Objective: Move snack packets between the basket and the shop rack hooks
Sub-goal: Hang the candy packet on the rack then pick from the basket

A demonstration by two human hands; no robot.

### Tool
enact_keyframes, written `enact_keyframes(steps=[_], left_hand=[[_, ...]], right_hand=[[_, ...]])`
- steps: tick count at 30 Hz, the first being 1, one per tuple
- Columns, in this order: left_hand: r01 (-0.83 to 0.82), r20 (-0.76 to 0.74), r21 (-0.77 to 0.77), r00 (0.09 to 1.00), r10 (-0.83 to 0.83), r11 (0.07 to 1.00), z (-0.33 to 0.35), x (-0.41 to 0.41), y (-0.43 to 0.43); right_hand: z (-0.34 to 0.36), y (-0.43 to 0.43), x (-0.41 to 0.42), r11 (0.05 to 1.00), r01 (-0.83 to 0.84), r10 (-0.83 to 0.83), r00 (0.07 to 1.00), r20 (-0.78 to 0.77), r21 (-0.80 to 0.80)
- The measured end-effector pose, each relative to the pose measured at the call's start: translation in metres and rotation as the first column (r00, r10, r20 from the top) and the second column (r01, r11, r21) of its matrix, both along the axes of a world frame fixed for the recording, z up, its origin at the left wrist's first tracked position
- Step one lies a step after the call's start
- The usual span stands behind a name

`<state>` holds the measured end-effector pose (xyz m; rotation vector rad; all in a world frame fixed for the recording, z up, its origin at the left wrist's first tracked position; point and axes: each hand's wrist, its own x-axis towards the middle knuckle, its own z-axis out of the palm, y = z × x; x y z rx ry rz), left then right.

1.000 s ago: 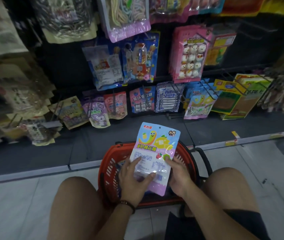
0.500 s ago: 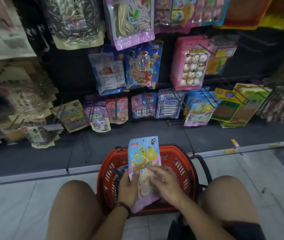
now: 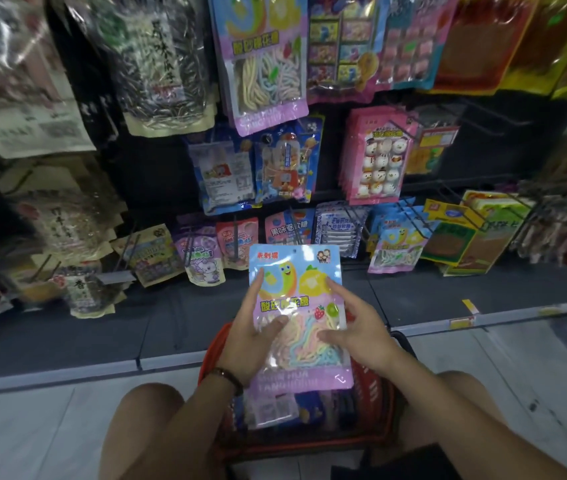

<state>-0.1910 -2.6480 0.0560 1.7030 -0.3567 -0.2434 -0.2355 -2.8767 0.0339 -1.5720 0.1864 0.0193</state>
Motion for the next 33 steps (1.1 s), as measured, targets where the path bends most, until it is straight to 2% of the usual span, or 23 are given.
enact_keyframes(steps=[3,6,11,15,19,23,26,33], left_hand=[[0.056,0.084,0.134,0.994,-0.068,0.989,0.028,0.016,0.007],[0.063,0.172,0.195,0.98,-0.097,0.979,0.068,0.034,0.012],[0.08,0.281,0.212,0.95,-0.139,0.974,0.143,0.057,0.013],[0.068,0.354,0.196,0.926,-0.136,0.978,0.2,0.073,0.009],[0.082,0.387,0.215,0.908,-0.162,0.973,0.253,0.092,0.005],[-0.018,0.474,0.327,0.868,-0.148,0.945,0.296,0.121,-0.002],[-0.094,0.503,0.34,0.859,-0.096,0.936,0.317,0.146,-0.007],[-0.19,0.531,0.414,0.845,-0.067,0.89,0.351,0.186,-0.021]], right_hand=[[0.036,-0.003,0.01,0.997,-0.013,0.019,0.997,0.074,-0.082],[0.08,-0.009,0.019,0.988,-0.033,0.053,0.99,0.134,-0.152],[0.156,-0.014,0.03,0.977,-0.018,0.065,0.975,0.214,-0.214],[0.215,-0.015,0.048,0.945,0.012,0.084,0.957,0.278,-0.327],[0.264,-0.012,0.073,0.864,0.116,0.085,0.925,0.369,-0.49],[0.305,-0.009,0.104,0.805,0.173,0.069,0.923,0.378,-0.568],[0.332,-0.008,0.131,0.75,0.215,0.058,0.921,0.386,-0.625],[0.376,-0.007,0.17,0.718,0.209,0.051,0.935,0.35,-0.664]])
